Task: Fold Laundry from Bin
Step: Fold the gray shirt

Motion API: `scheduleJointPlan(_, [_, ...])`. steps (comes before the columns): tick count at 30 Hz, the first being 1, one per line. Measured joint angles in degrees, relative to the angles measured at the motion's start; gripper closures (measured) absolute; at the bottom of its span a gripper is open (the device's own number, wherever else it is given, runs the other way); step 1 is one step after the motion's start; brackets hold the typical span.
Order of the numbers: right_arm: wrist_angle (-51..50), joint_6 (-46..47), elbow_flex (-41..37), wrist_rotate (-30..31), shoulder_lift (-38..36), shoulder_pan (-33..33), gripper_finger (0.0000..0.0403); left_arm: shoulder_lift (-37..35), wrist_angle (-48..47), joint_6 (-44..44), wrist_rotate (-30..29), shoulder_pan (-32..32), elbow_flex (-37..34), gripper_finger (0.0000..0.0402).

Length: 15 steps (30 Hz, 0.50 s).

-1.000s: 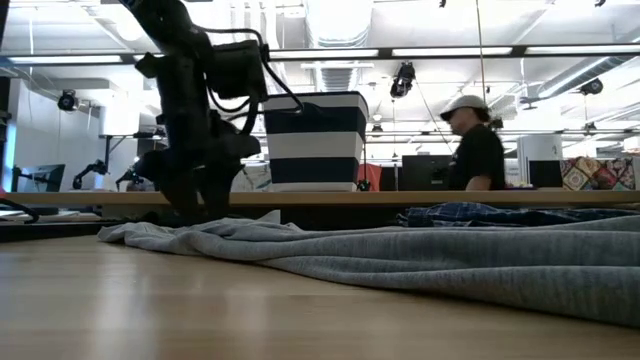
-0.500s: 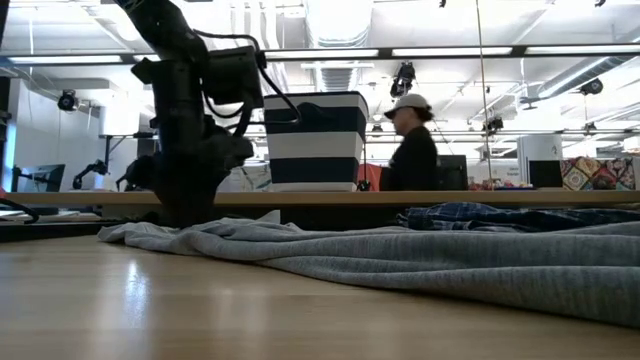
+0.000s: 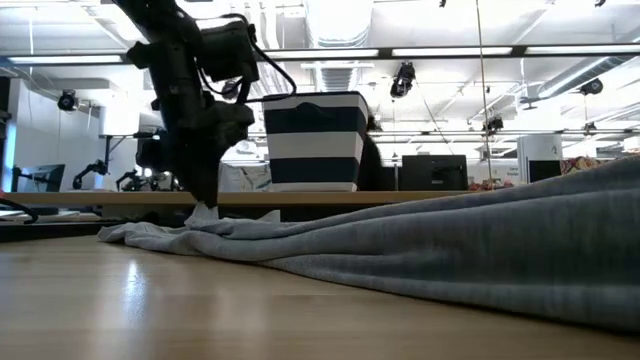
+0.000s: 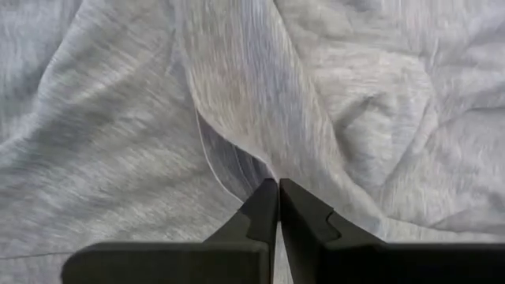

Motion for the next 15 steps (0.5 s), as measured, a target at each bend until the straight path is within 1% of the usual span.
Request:
scheduleJointPlan(7, [-1.7, 2.4, 4.3, 0.0, 0.0, 0.9, 0.0390, -5.2, 3.4, -1.5, -0.3, 0.1, 0.0, 0.0401])
scheduleJointPlan(15, [0.8, 4.9, 9.3, 0.7, 0.0, 2.4, 0.0390, -15.1, 2.1, -2.9, -4.2, 0.1, 0.0, 0.0402])
